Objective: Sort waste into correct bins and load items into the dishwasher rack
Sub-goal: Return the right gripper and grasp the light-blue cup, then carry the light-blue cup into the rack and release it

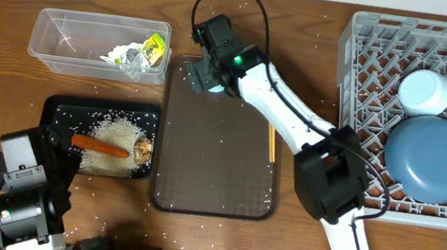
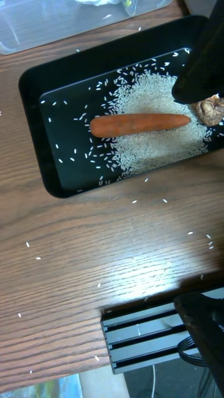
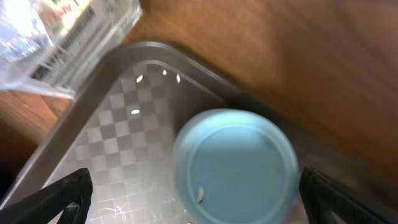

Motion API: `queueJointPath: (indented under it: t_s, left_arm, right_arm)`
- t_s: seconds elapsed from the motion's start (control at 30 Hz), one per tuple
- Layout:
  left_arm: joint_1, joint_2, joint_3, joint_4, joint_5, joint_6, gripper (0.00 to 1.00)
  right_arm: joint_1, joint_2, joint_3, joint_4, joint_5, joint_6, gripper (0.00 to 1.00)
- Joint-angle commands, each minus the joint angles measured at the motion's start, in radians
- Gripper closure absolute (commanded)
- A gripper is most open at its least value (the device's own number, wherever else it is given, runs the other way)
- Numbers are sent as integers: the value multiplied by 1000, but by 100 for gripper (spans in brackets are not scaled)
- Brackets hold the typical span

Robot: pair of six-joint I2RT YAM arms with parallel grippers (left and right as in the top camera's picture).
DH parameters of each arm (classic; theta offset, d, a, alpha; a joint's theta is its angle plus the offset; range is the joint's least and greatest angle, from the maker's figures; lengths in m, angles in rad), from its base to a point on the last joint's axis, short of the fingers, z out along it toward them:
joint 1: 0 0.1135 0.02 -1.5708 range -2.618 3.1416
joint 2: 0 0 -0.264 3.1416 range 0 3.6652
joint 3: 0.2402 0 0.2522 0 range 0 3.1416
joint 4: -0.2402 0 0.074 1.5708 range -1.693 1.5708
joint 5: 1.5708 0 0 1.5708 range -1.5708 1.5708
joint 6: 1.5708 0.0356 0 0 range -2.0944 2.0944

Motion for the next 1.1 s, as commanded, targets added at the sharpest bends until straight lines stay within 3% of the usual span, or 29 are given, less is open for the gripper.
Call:
queueJointPath:
  t_s: [0.0, 0.17, 0.4, 0.73, 1.07]
  left_arm:
    - [5, 1, 15, -4, -9, 13, 2]
    - [5, 1, 15, -3, -9, 13, 2]
    - [5, 1, 15, -3, -9, 13, 2]
    - [5, 1, 15, -3, -9, 13, 2]
    - [5, 1, 15, -3, -9, 13, 2]
  right_arm:
    - [0, 44, 5, 2, 51, 40, 1]
    - [-8, 60, 5, 6, 55, 64, 2]
    - [-13, 60, 6, 16, 54, 66, 35]
    - [-24, 48, 47, 1, 58, 69, 41]
    - [-68, -103, 48, -105, 50, 91, 46]
